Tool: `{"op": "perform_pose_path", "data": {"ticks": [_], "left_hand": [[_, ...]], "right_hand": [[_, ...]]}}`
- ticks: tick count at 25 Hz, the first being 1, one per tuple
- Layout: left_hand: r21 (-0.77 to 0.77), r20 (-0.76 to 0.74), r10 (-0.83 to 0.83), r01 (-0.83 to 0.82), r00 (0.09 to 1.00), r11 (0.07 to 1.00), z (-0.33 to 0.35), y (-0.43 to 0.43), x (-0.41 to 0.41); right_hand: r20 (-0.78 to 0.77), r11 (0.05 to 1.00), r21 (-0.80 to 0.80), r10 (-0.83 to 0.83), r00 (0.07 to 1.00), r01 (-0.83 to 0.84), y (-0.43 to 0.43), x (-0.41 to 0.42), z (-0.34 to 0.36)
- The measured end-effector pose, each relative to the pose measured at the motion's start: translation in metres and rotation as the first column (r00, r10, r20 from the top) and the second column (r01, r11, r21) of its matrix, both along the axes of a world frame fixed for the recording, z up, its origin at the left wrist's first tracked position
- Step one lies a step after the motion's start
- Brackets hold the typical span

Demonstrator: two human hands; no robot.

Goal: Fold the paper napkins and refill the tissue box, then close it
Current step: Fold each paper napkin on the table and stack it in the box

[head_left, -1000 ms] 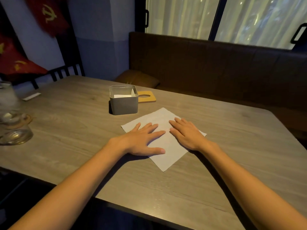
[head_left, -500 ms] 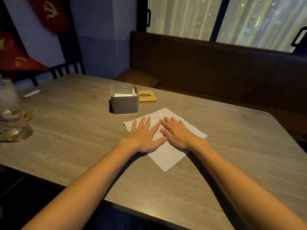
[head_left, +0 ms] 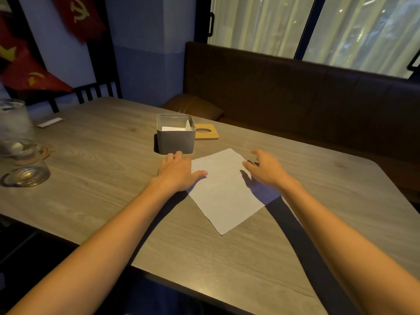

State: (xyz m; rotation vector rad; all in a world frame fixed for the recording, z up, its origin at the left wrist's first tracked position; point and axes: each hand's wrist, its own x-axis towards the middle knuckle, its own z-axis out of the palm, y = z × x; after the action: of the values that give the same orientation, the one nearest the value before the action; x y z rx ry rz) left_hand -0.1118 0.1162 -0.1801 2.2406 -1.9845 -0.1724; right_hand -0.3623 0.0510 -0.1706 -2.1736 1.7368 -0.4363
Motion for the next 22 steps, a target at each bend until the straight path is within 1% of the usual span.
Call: {"op": "perform_pose_path", "data": {"ticks": [1, 3, 5, 8, 12, 14, 17, 19, 20, 22], "left_hand": [[-0.003, 0.037, 0.043, -0.043, 0.998, 0.999, 0.004, -0.002, -0.001], [0.049, 0.025, 0.112, -0.113, 0.993, 0.992, 0.010, -0.006, -0.001], [0.126, -0.064, 0.132, -0.123, 0.989, 0.984, 0.014, -0.012, 0.004], [0.184, -0.202, 0.081, -0.043, 0.976, 0.982, 0.014, -0.016, 0.006], [0.100, -0.380, 0.038, 0.000, 0.924, 0.995, 0.017, -0.013, 0.007], [0.095, -0.463, 0.047, -0.003, 0.885, 0.995, 0.020, -0.011, 0.009], [0.079, -0.601, 0.048, 0.000, 0.798, 0.997, 0.024, -0.011, 0.016], [0.027, -0.700, 0.016, 0.003, 0.713, 1.000, 0.026, -0.013, 0.020], [-0.003, -0.733, -0.004, 0.002, 0.681, 1.000, 0.027, -0.014, 0.021], [-0.059, -0.764, -0.044, -0.003, 0.643, 0.998, 0.027, -0.014, 0.021]], "right_hand": [[0.013, 0.999, 0.037, -0.026, 1.000, 0.026, -0.005, 0.006, 0.004], [-0.026, 0.995, 0.092, -0.046, 0.999, 0.049, -0.015, 0.019, 0.008], [-0.034, 0.992, 0.109, -0.057, 0.998, 0.060, -0.024, 0.030, 0.006], [-0.006, 0.992, 0.079, -0.097, 0.995, 0.097, -0.033, 0.043, 0.002], [0.051, 0.993, 0.072, -0.096, 0.994, 0.092, -0.039, 0.055, 0.001], [0.101, 0.992, 0.103, -0.080, 0.992, 0.069, -0.040, 0.057, 0.004], [0.126, 0.984, 0.175, -0.054, 0.991, 0.032, -0.043, 0.054, 0.010], [0.117, 0.986, 0.165, -0.048, 0.992, 0.028, -0.043, 0.048, 0.013], [0.136, 0.988, 0.150, -0.048, 0.990, 0.028, -0.042, 0.044, 0.014], [0.226, 0.991, 0.133, -0.048, 0.973, 0.018, -0.037, 0.034, 0.018]]}}
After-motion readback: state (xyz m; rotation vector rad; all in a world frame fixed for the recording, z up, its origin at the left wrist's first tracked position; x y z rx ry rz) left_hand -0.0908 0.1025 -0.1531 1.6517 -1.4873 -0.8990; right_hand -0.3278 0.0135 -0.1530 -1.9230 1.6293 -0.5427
